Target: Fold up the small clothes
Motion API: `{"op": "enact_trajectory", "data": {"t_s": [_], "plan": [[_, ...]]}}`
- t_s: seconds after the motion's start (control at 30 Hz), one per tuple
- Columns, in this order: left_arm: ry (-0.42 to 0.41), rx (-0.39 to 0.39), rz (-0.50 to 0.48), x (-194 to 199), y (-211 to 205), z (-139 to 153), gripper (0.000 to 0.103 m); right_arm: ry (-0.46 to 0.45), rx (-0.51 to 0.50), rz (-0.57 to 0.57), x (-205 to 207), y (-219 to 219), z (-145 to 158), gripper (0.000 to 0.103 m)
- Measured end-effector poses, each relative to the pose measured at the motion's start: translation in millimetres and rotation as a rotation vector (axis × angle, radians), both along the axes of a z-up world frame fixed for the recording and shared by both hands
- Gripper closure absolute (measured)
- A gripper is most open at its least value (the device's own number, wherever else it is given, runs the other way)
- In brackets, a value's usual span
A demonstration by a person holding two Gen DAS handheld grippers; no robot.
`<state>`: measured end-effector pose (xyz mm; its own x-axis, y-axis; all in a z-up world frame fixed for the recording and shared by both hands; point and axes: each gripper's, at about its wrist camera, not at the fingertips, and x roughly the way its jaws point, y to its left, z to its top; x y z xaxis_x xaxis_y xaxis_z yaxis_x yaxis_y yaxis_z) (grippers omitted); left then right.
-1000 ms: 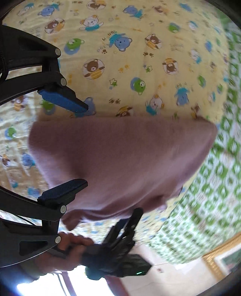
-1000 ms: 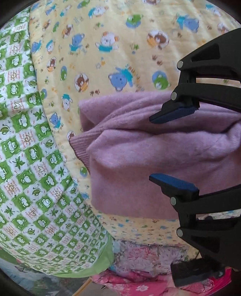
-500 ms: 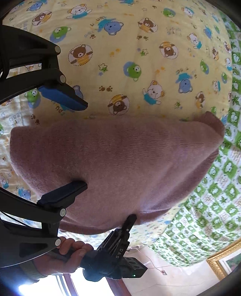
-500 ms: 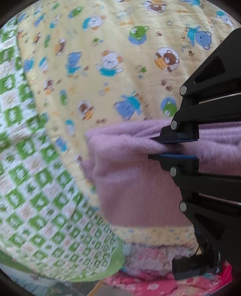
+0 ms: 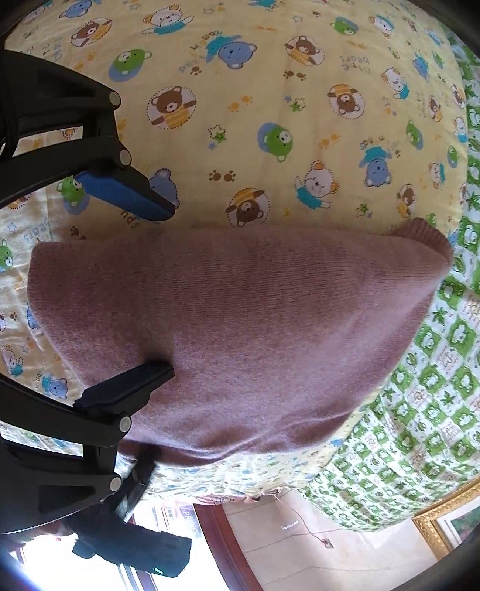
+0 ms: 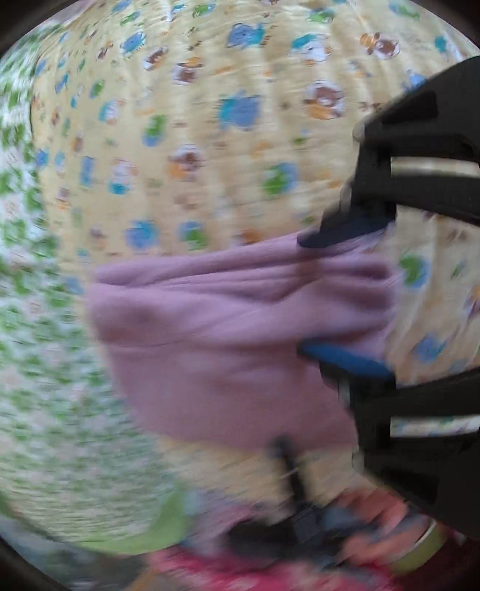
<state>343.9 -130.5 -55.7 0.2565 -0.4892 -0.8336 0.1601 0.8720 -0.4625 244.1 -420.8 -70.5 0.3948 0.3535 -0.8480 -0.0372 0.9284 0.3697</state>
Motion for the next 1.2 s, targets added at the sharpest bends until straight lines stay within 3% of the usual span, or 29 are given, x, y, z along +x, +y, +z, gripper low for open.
{"op": "enact_trajectory", "data": {"t_s": [0.13, 0.27, 0.3, 0.37, 0.4, 0.43, 0.47, 0.73, 0.8, 0.97, 1.03, 1.1, 1.2], "plan": [[-0.004, 0.01, -0.023, -3, -6, 3, 0.024, -0.008, 0.042, -0.085, -1, -22, 1, 0.095], [-0.018, 0.031, -0.034, -3, -9, 8, 0.024, -0.019, 0.077, -0.041, 0, -14, 11, 0.092], [-0.02, 0.03, -0.03, -2, -8, 9, 0.024, -0.016, 0.078, -0.045, 3, -12, 14, 0.085], [-0.018, 0.02, -0.02, 1, -6, 10, 0.024, -0.03, 0.091, -0.066, 12, -11, 20, 0.056], [-0.016, 0.018, -0.017, 3, -5, 11, 0.024, -0.056, 0.115, -0.087, 16, -11, 23, 0.031], [-0.017, 0.016, -0.015, 6, -5, 11, 0.024, -0.078, 0.136, -0.102, 22, -12, 25, 0.019], [-0.019, 0.015, -0.017, 9, -4, 12, 0.024, -0.089, 0.148, -0.108, 29, -9, 26, 0.019], [0.024, -0.048, 0.029, 47, 3, 3, 0.022, -0.009, 0.252, -0.111, 100, -11, -10, 0.019], [0.031, -0.048, 0.036, 54, 3, -1, 0.017, -0.002, 0.258, -0.104, 107, -15, -16, 0.019], [0.075, -0.074, 0.044, 68, -1, -23, 0.017, 0.018, 0.261, -0.073, 111, -13, -28, 0.035], [0.085, -0.104, 0.048, 70, -3, -31, 0.02, 0.031, 0.28, -0.065, 110, -12, -32, 0.048], [0.087, -0.132, 0.027, 71, -6, -32, 0.037, 0.042, 0.299, -0.064, 111, -12, -34, 0.059], [0.066, -0.143, 0.007, 69, -6, -26, 0.052, 0.028, 0.33, -0.065, 107, -13, -26, 0.073]]}}
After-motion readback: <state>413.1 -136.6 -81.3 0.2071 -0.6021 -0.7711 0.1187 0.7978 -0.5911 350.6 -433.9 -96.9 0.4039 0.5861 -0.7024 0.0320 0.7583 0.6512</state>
